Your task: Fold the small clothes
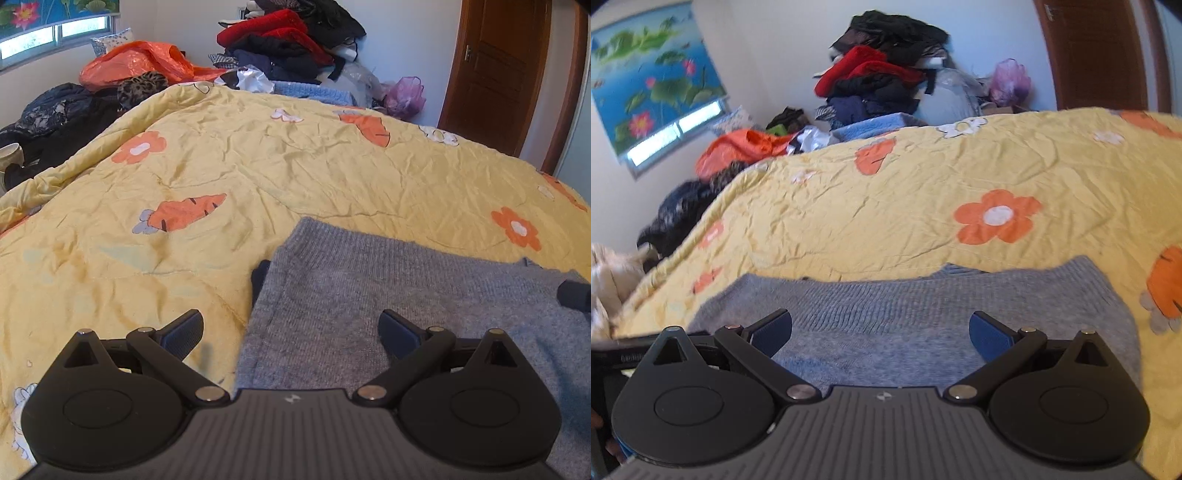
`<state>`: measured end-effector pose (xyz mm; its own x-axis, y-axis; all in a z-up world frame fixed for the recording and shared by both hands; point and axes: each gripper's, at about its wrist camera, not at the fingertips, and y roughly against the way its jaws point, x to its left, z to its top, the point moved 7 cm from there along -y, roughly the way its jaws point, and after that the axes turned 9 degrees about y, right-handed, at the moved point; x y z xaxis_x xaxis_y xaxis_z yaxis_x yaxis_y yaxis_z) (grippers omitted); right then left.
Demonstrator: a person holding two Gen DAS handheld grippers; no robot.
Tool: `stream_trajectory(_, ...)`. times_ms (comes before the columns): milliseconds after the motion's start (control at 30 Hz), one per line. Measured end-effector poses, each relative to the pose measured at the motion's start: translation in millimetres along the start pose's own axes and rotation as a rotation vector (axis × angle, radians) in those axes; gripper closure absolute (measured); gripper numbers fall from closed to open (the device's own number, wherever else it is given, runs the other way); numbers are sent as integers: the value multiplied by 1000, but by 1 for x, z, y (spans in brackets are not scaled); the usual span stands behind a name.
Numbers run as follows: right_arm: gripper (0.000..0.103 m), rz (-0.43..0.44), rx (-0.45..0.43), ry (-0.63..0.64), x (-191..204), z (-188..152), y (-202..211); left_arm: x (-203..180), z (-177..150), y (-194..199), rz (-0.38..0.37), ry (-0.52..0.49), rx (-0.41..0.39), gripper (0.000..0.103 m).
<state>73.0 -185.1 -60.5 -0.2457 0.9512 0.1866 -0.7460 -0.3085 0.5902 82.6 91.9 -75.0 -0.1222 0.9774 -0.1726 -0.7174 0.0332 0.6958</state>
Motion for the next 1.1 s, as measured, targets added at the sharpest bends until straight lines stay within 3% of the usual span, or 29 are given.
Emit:
stream_trajectory(167,0,-93,9,89,-4,-4,-8,-2,-7,-9,14,-25,11,1)
stream_trajectory(333,1,-168,27,86,-31,-11,-16,8,-11,-19,16,8,24,0)
stream_trajectory(433,1,-199,21,166,-37,-24,-23,10,-13,-20,10,-3,9,0)
stream_trajectory(767,0,-198,16,158,-38,-25,-23,11,-13,-21,-2,-3,-14,0)
stream_trajectory(867,2,-195,-4,148,-37,-23,-18,25,-13,-2,-14,59,-9,0)
stream_trajectory(967,0,-217,-62,115,-30,-17,7,50,-19,44,-74,162,-70,0)
stream_trajectory(1100,0,-105,-101,102,-1,-17,36,92,-56,87,-157,431,-39,0)
